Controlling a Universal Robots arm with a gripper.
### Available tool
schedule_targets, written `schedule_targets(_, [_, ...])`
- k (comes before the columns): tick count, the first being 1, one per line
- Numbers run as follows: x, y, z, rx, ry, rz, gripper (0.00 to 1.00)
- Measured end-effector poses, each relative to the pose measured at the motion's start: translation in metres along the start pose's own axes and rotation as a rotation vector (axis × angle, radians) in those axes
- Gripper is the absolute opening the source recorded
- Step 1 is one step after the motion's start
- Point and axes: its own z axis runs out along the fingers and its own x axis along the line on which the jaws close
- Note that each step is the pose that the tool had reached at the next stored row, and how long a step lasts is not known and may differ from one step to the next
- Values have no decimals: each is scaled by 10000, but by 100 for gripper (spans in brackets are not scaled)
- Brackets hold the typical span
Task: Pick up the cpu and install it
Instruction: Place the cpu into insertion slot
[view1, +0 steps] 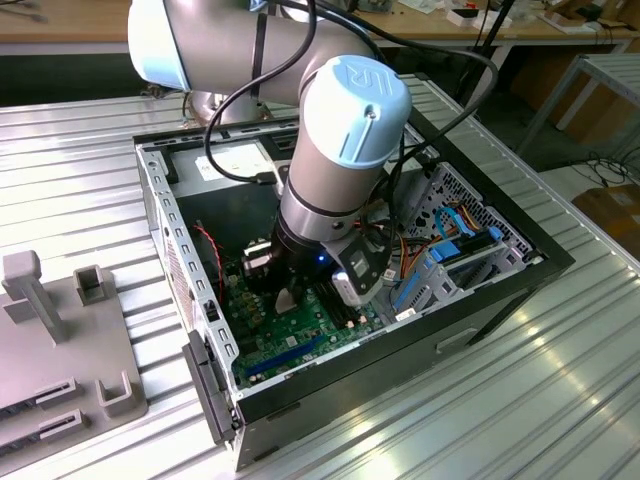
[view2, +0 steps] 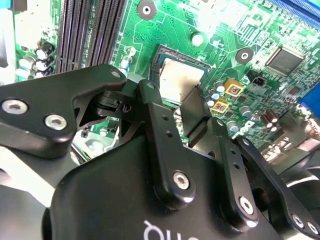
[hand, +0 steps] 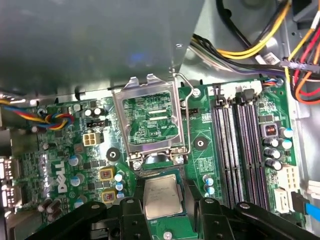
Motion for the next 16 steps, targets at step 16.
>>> schedule_targets(16, [-4, 11, -74, -10, -27, 704, 44])
